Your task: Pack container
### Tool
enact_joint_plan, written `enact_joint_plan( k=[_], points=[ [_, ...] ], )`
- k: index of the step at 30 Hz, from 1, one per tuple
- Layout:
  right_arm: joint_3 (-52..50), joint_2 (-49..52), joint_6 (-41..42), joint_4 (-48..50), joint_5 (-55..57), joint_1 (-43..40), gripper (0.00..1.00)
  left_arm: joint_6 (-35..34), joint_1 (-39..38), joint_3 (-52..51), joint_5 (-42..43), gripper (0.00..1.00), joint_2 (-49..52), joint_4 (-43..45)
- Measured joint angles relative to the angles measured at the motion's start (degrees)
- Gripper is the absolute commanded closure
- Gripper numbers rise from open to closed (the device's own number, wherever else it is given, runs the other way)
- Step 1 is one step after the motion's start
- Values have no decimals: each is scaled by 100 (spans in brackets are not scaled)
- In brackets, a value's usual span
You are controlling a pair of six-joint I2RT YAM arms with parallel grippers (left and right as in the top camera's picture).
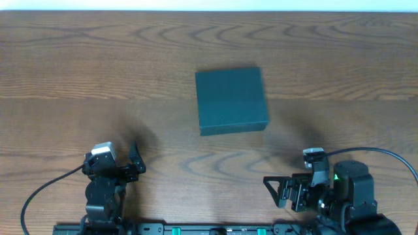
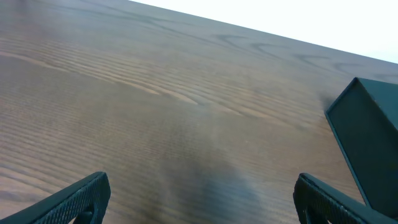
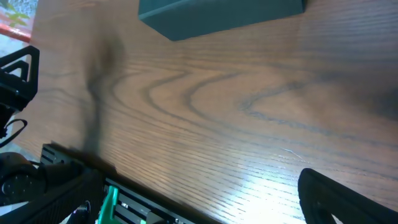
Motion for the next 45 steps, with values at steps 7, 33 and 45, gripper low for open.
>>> enact_joint_plan(
  k=[7, 33, 45],
  points=[
    [0, 0, 0, 0, 0, 0, 1, 0, 0, 0, 0, 5, 0, 0],
    [-546, -1637, -291, 1143, 1532, 798, 1, 0, 0, -2, -2, 5, 0, 13],
    [-2529, -2487, -756, 2323, 1751, 1143, 1, 0, 0, -4, -24, 5, 0, 17]
  ],
)
